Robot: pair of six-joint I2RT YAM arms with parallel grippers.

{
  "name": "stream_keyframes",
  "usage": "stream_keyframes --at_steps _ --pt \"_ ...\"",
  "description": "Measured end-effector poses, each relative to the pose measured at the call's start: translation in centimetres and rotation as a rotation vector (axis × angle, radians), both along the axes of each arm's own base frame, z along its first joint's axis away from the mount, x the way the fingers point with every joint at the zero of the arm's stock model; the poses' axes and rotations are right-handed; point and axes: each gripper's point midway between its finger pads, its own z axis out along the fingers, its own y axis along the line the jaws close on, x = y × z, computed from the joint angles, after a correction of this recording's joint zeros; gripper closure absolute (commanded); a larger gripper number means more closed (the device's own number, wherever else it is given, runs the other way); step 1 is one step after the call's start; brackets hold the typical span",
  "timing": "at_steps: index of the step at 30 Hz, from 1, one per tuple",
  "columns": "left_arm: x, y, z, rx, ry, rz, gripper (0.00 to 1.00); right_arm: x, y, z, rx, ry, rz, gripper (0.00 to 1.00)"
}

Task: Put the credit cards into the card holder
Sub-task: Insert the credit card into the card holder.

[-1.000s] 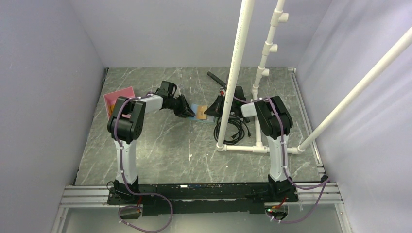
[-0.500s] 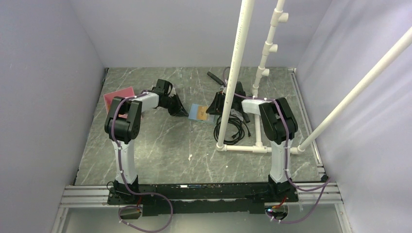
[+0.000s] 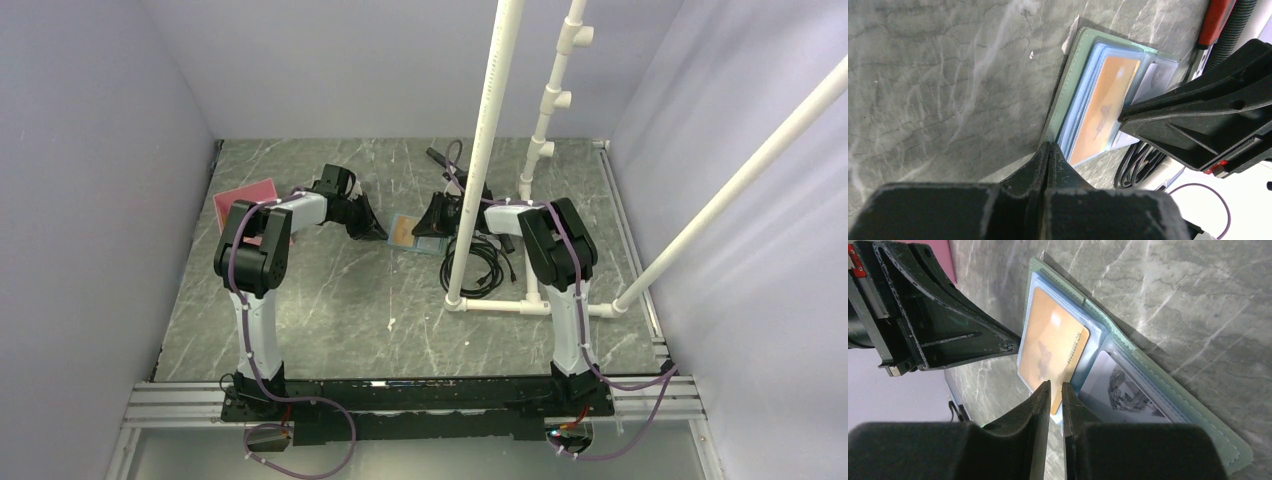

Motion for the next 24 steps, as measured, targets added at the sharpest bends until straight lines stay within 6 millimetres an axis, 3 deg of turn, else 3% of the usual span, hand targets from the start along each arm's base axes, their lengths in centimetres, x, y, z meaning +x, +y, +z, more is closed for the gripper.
stream_keyframes --at_steps 7,11,14,18,24 --pt "-0.1 0.1 0.2 0.008 -0.003 -0.004 0.78 0.2 -0.5 -0.2 -0.040 -0.019 -0.016 0.74" --pt "-0.6 0.2 0.7 0.012 0.005 -0.020 0.67 -0.7 -1.5 0.3 -0.105 -0.049 -0.011 0.71" --pt "-0.9 -0.1 1.2 -0.007 0.013 -0.027 0.65 -1.3 -2.2 0.4 -0.136 -0.055 -0.005 0.72" --pt "-1.1 -0.6 1.7 -0.029 0.011 -0.040 0.74 -1.5 -2.6 0.3 -0.141 -0.057 -0.002 0.78" --pt "-1.1 -0.8 1.9 -0.011 0.004 -0.042 0.54 -1.6 -2.7 0.3 -0.128 -0.049 0.005 0.75"
